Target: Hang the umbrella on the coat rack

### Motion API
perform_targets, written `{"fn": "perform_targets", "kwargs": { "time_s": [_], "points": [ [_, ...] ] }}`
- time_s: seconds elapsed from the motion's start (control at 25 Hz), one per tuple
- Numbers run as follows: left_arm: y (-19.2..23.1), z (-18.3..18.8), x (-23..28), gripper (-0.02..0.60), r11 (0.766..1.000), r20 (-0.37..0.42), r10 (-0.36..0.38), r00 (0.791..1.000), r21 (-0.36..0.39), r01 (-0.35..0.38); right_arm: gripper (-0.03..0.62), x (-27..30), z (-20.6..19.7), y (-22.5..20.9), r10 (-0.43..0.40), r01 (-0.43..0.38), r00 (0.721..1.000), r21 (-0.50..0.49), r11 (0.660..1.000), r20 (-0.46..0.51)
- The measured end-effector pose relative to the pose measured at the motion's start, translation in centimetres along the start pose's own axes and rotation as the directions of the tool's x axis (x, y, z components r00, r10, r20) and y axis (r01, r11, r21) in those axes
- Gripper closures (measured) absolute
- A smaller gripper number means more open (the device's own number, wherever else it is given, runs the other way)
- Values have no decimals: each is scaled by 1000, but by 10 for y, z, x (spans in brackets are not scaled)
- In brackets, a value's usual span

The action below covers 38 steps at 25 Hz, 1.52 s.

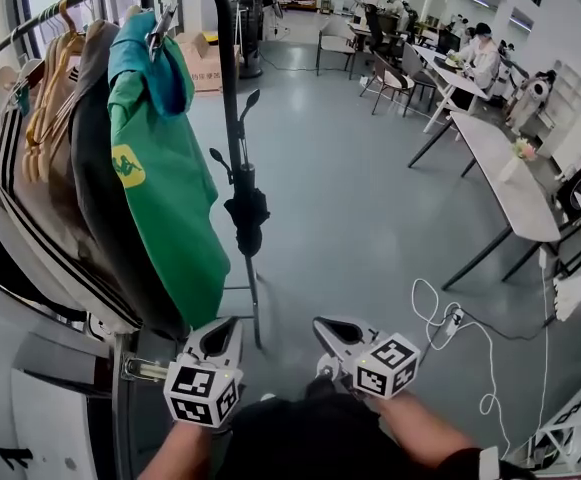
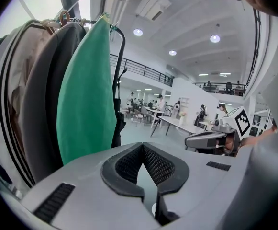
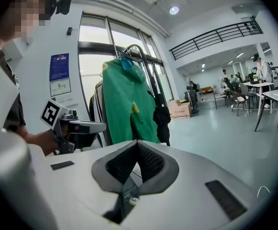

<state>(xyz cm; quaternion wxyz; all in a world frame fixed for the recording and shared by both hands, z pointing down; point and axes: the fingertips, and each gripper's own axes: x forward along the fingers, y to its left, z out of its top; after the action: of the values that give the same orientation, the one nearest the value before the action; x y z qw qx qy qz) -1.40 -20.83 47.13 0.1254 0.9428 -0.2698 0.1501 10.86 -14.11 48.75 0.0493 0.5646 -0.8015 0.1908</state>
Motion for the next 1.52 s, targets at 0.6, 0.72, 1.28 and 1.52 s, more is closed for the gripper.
{"fn": "perform_targets", "kwargs": {
  "time_s": [0.6,0.72,1.28,1.52],
  "points": [
    [2,7,6,566,1000,-2,15,1000,9,-15,583,10,-5,1,38,-37,999,29,999,-19],
    [4,8,7,566,1000,-1,20,1000,10,-20,583,12,-4,0,41,-41,999,28,999,-18],
    [2,2,4,566,1000,-14,21,1000,7,-21,585,9,-4,-2,40,-39,999,29,999,-18],
    [0,2,3,566,1000,-12,18,1000,7,-18,583,8,-4,1,39,-39,999,23,999,-15]
  ]
}}
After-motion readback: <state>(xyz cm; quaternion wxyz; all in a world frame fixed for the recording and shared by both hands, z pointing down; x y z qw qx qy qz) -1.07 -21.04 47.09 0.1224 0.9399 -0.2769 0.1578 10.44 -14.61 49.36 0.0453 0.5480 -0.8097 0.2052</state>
